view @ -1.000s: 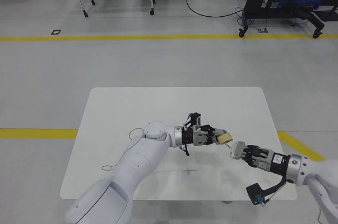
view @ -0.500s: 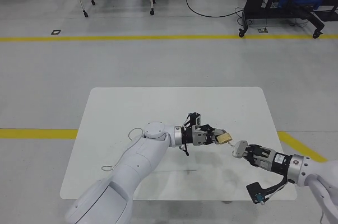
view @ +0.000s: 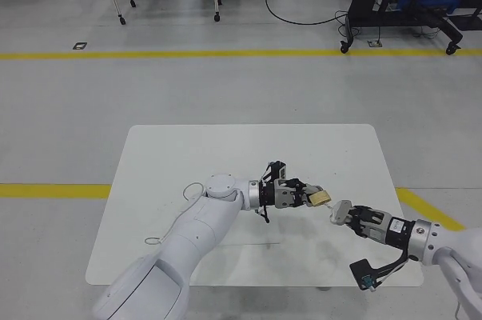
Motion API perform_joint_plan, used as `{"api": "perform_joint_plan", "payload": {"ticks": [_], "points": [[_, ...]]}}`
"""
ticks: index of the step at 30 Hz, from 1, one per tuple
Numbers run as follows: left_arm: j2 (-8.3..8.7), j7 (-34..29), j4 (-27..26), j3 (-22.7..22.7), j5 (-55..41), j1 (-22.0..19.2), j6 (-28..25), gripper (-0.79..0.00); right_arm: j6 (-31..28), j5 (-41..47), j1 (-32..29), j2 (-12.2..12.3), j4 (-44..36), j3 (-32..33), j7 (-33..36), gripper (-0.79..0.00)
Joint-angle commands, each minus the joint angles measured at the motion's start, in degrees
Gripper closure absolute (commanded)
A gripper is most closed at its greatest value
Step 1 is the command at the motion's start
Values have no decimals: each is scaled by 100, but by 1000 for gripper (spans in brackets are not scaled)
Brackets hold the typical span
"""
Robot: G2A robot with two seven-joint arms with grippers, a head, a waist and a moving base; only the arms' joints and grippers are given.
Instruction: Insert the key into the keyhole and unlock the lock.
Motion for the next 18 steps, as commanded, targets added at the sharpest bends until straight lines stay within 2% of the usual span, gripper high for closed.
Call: {"api": "perform_joint_plan", "payload": {"ticks": [1,18], "points": [[-5,-12,-7,-13,18,6,6,0,2,13,24,2,16,-24,0,0],[-34,62,24,-66,323,-15,21,0,-172,-76,177,34,71,-215,114,0]]}}
